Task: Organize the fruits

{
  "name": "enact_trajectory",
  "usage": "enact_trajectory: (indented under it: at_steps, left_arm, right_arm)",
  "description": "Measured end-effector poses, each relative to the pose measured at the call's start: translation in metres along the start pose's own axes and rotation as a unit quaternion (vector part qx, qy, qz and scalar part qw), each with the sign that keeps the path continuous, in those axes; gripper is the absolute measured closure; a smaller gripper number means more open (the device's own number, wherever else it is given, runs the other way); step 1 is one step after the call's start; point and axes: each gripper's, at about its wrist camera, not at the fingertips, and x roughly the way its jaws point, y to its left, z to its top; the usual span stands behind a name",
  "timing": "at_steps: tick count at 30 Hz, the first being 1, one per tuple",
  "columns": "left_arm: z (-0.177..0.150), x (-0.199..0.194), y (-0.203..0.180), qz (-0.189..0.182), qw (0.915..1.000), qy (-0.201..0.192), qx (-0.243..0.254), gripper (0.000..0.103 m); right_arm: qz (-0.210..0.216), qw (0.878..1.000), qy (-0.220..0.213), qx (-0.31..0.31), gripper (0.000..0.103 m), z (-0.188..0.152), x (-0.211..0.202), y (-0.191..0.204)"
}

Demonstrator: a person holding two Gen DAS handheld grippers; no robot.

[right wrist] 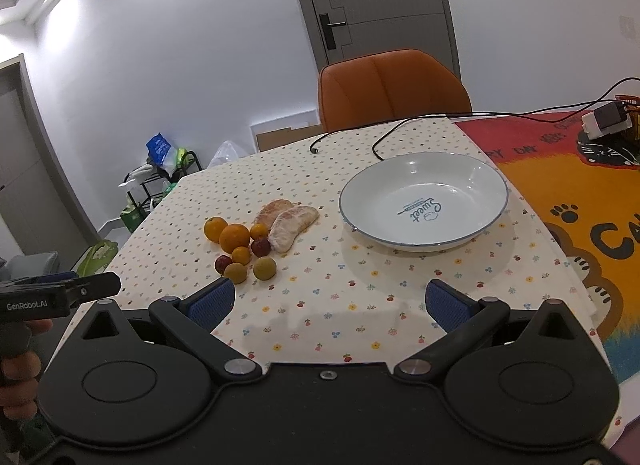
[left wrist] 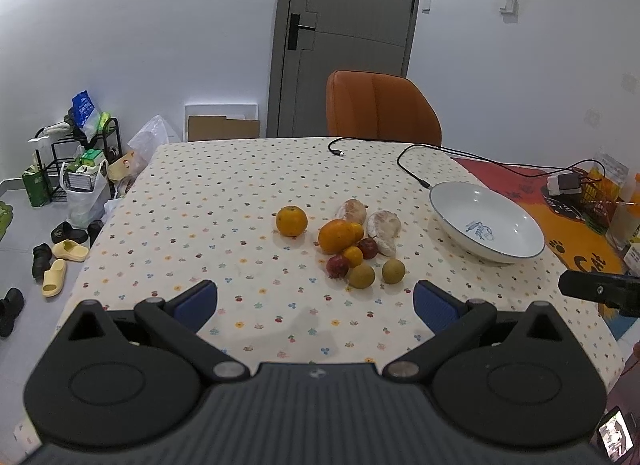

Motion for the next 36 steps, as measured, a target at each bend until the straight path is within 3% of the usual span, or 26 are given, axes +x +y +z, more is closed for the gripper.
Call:
enact_trajectory:
  at_steps: [36]
  left_arm:
    - [0.0064, -0.0051, 0.0023, -0.001, 1.0, -0.005, -0.003, 0.0]
  right_arm:
    - [-0.017, 1.0, -0.005, -0.015, 0.0, 0.0049, 0.0004, 0.0032]
